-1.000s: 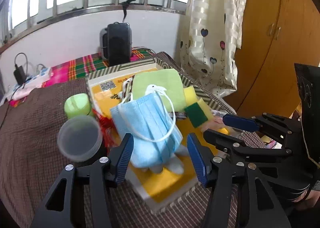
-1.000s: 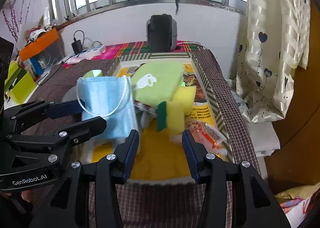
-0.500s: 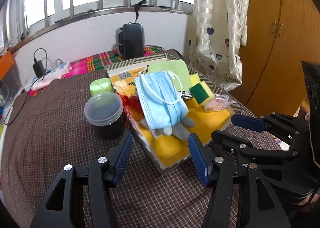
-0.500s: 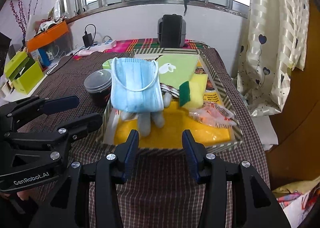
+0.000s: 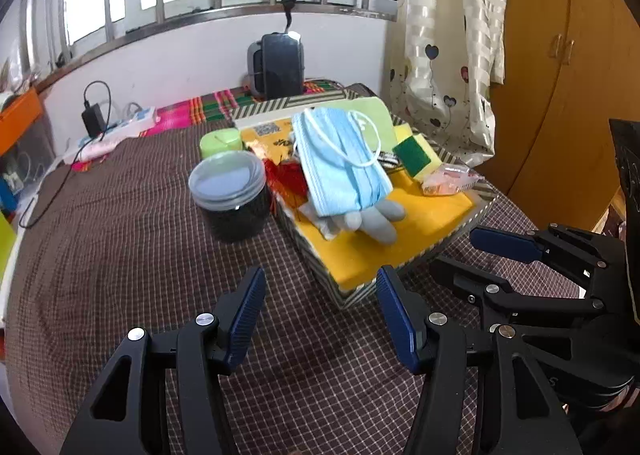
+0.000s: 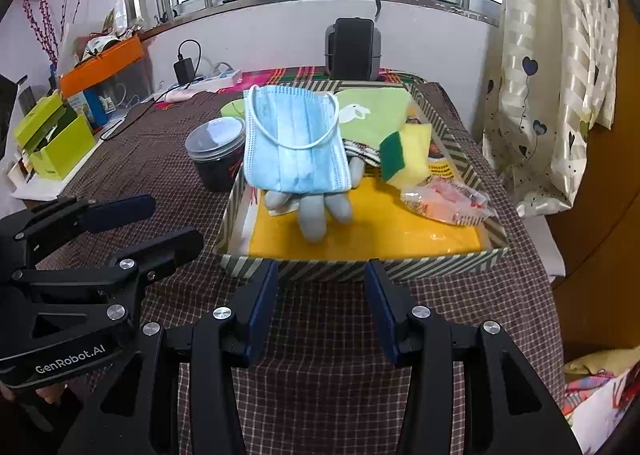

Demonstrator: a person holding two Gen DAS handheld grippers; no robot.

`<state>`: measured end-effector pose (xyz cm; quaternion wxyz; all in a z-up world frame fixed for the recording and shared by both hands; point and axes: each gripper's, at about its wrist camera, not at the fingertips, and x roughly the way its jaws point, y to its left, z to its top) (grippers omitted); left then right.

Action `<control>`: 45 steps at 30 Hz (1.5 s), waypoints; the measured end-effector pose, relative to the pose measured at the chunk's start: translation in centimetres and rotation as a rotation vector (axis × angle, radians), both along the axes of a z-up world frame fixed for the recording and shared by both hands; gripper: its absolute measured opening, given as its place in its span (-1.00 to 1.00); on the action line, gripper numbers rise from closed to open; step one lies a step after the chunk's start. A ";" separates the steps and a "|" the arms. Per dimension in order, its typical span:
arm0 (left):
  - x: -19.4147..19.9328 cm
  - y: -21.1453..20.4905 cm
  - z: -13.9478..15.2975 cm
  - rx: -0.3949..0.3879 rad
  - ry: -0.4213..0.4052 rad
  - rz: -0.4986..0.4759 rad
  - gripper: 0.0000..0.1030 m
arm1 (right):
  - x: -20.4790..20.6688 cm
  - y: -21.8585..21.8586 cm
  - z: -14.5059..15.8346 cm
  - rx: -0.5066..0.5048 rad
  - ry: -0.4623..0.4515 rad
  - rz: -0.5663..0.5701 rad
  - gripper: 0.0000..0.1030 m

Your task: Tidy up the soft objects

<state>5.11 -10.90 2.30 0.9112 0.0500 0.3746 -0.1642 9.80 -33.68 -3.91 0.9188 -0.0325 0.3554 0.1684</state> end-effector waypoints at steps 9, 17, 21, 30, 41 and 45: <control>-1.0 0.1 -0.9 0.018 0.019 0.023 0.11 | -0.7 0.0 -0.9 0.005 0.014 0.003 -0.10; -1.7 -0.4 -1.2 0.045 0.025 0.028 0.11 | -1.3 -0.5 -1.3 0.015 0.018 -0.002 -0.10; -2.0 -0.7 -1.3 0.057 0.023 0.033 0.11 | -1.6 -0.8 -1.6 0.021 0.019 0.001 -0.10; -2.6 -1.5 -1.3 0.070 0.021 0.043 0.11 | -1.8 -1.5 -1.7 0.028 0.013 0.011 -0.10; -2.2 -1.8 -1.5 0.086 0.025 0.019 0.09 | -1.3 -1.7 -2.1 0.032 0.023 -0.001 -0.10; -1.9 -1.3 -1.8 0.068 0.035 0.015 0.08 | -1.1 -1.3 -2.2 0.016 0.027 -0.007 -0.10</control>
